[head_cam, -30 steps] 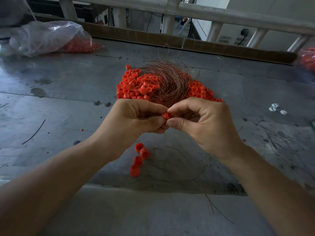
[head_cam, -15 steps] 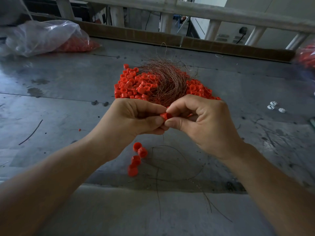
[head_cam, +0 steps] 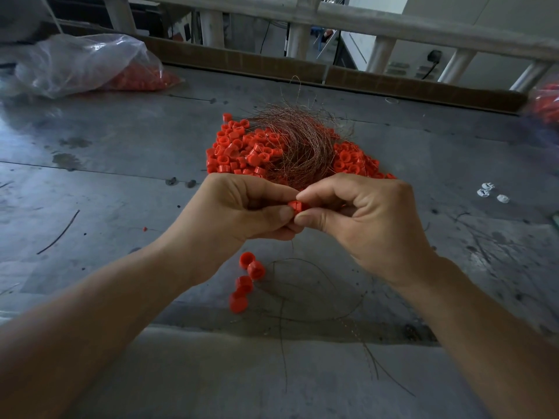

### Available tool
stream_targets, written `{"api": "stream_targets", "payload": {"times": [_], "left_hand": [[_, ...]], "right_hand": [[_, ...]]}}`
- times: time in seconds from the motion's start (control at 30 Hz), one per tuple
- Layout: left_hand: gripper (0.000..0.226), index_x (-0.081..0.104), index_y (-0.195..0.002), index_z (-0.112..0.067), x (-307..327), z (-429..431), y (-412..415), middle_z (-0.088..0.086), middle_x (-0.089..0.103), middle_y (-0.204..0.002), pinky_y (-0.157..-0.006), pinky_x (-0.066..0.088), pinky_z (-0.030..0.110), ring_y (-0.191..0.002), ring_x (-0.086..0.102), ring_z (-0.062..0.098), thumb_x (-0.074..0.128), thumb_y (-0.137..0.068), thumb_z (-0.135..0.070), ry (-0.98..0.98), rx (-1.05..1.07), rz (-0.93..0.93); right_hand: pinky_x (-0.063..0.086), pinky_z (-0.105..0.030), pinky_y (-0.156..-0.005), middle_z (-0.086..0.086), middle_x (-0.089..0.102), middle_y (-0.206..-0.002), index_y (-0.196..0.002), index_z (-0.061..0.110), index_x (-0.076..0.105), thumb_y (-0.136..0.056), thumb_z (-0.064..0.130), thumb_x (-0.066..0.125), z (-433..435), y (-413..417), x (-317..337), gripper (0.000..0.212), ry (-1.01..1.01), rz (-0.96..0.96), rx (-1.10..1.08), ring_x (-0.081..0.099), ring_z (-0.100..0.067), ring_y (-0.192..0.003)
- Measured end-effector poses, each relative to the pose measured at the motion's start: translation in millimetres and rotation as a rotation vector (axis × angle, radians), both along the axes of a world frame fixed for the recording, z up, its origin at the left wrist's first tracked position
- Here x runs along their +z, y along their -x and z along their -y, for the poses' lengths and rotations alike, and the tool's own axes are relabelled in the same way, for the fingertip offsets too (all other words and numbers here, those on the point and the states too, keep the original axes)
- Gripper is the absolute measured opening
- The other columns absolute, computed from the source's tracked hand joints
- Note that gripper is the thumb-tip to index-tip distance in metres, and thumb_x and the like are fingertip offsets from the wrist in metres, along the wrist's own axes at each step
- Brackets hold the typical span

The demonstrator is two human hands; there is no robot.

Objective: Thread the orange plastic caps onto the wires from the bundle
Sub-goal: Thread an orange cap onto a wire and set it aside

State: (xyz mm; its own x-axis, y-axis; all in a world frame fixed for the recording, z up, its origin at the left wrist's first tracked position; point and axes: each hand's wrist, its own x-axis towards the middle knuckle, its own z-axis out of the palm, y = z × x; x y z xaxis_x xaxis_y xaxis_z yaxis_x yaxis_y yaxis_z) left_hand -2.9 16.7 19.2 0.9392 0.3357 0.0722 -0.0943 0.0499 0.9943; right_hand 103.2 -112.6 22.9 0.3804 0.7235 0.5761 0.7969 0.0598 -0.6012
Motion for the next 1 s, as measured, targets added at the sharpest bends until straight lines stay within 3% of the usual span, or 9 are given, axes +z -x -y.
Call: {"api": "stream_targets", "payload": {"times": [0.3, 0.53, 0.83, 0.9, 1.0], "left_hand": [[0.019, 0.072, -0.076, -0.019, 1.8, 0.8, 2.3, 0.006, 0.072, -0.067, -0.057, 0.052, 0.015, -0.061, 0.068, 0.011, 0.062, -0.061, -0.012, -0.123, -0.02, -0.006], [0.022, 0.075, -0.076, -0.017, 0.7, 0.8, 2.6, 0.008, 0.071, -0.066, -0.055, 0.052, 0.015, -0.061, 0.069, 0.013, 0.062, -0.059, -0.012, 0.007, -0.054, -0.025], [0.023, 0.076, -0.076, -0.018, 1.6, 0.0, 2.3, 0.006, 0.071, -0.066, -0.055, 0.052, 0.016, -0.061, 0.069, 0.013, 0.063, -0.056, -0.017, 0.064, -0.115, -0.033], [0.024, 0.075, -0.08, -0.017, 1.6, -1.0, 2.8, 0.007, 0.071, -0.068, -0.055, 0.053, 0.016, -0.062, 0.069, 0.014, 0.064, -0.058, -0.016, 0.069, -0.14, -0.036], [0.026, 0.073, -0.087, -0.015, 2.1, -2.8, 4.3, 0.01, 0.071, -0.07, -0.055, 0.053, 0.019, -0.064, 0.069, 0.018, 0.072, -0.061, -0.013, 0.089, -0.19, -0.031]], "right_hand": [[0.049, -0.012, -0.073, -0.007, 0.07, -0.074, -0.079, -0.001, 0.071, -0.065, 0.009, 0.074, 0.9, -3.0, -2.4, 0.018, -0.003, 0.288, 0.006, 0.06, -0.01, -0.084], [0.052, -0.017, -0.064, -0.004, 0.069, -0.07, -0.074, 0.0, 0.071, -0.065, 0.013, 0.074, 2.0, -2.1, -0.6, 0.016, -0.01, 0.176, 0.019, 0.063, -0.009, -0.073], [0.053, -0.018, -0.064, 0.005, 0.064, -0.076, -0.08, 0.002, 0.07, -0.065, 0.016, 0.074, 1.9, -6.1, 3.7, 0.021, -0.005, 0.063, 0.13, 0.065, -0.009, -0.072], [0.054, -0.021, -0.065, 0.006, 0.065, -0.076, -0.085, 0.008, 0.069, -0.065, 0.019, 0.074, 2.4, -6.5, 3.8, 0.023, 0.014, -0.011, 0.144, 0.065, -0.009, -0.072], [0.049, -0.014, -0.071, 0.014, 0.062, -0.079, -0.103, 0.018, 0.061, -0.066, 0.025, 0.072, 3.1, -8.8, 5.1, 0.039, 0.106, -0.084, 0.176, 0.062, -0.002, -0.077]]}}
